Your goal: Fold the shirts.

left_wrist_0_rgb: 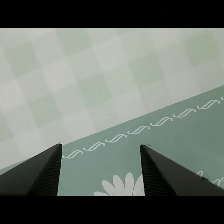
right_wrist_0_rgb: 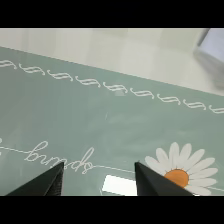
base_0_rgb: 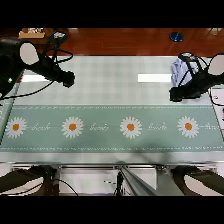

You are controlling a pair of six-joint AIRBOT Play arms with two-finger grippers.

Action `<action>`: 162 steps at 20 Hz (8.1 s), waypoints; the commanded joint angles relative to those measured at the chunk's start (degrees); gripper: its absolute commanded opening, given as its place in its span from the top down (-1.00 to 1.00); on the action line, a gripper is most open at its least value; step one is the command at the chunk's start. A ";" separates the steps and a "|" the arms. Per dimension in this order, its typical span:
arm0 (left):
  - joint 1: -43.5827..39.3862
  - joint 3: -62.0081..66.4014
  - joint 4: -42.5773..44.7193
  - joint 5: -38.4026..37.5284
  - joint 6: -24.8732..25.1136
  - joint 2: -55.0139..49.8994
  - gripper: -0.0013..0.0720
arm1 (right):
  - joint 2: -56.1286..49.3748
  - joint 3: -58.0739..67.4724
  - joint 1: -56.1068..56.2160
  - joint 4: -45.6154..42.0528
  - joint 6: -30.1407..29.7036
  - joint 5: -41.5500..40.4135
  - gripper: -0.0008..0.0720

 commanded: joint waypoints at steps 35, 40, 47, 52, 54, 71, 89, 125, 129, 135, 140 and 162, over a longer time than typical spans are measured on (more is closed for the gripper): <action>0.00 4.11 -1.51 -7.15 -1.53 -2.62 -1.00 | -28.15 0.31 -20.96 -14.34 23.43 -60.02 0.92; -0.02 5.75 -7.17 -7.72 -3.04 -1.38 -1.00 | -13.94 5.84 -20.48 -14.23 23.26 -60.11 0.92; -0.02 22.77 -17.20 -7.72 -3.04 8.55 -1.00 | 19.82 8.96 -9.94 -13.29 20.31 -57.75 0.92; 0.04 30.10 -16.94 -7.74 -2.99 19.58 -1.00 | 33.88 8.96 0.17 -11.67 20.28 -45.53 0.92; 0.04 30.10 -16.46 -9.49 -3.02 23.37 -1.00 | 36.02 8.96 3.52 -9.27 20.11 -37.83 0.92; 0.04 29.62 -7.41 -22.91 -4.76 26.36 -1.00 | -13.46 8.68 47.50 9.40 8.52 -35.26 -0.14; 15.04 -35.10 -5.92 -8.39 3.72 26.38 -0.98 | 8.94 -2.93 -24.00 14.10 -6.14 -3.58 -0.41; 37.73 -50.16 -42.71 -3.67 29.22 4.87 0.91 | 23.34 -50.90 -26.29 39.28 -14.21 -9.38 -0.49; 37.73 -50.16 -42.71 -4.61 29.29 4.92 0.91 | 23.28 -50.93 -20.37 33.92 -7.56 -14.10 -0.49; 37.73 -50.16 -42.69 -4.48 30.93 4.90 0.91 | 21.81 -50.93 -2.95 27.78 8.90 -27.67 -0.45; 37.73 -50.10 -42.71 -4.48 32.44 4.92 0.91 | 10.19 -50.88 6.16 32.89 11.37 -36.59 0.94; 37.73 27.47 -38.95 -1.49 15.06 34.60 0.91 | 32.70 15.91 7.52 5.51 10.75 -30.88 0.92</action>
